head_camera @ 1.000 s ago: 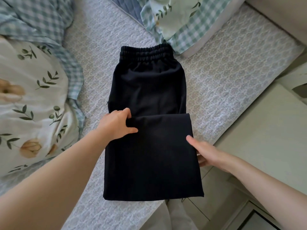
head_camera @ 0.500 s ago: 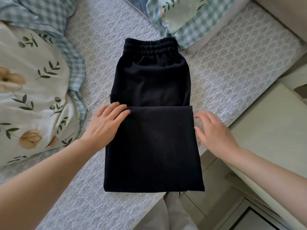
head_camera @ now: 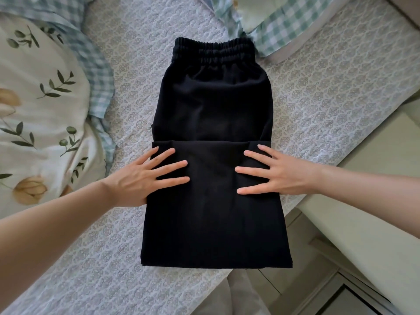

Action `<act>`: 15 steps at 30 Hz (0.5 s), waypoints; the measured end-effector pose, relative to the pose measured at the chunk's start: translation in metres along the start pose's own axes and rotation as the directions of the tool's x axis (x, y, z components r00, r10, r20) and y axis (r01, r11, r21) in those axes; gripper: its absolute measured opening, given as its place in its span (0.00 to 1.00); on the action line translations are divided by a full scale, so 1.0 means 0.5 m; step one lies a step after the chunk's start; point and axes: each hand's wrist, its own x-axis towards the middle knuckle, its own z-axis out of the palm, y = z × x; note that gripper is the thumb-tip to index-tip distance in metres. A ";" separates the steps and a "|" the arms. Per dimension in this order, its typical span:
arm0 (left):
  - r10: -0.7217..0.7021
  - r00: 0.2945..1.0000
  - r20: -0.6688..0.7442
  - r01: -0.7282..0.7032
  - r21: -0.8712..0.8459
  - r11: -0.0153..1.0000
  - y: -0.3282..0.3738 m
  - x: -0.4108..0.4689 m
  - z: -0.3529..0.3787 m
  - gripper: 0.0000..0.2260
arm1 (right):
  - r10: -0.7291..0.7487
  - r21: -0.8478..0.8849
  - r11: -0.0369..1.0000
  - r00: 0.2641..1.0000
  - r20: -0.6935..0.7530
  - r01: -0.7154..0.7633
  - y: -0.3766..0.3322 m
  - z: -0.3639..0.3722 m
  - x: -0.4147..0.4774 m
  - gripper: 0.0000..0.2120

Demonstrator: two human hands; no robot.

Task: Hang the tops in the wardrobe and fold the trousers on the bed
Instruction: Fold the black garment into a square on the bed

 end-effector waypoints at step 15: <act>0.081 0.997 -0.004 -0.081 0.062 0.995 -0.028 0.018 0.022 0.51 | 0.119 0.094 0.990 0.983 -0.141 -0.107 -0.022 0.031 0.017 0.27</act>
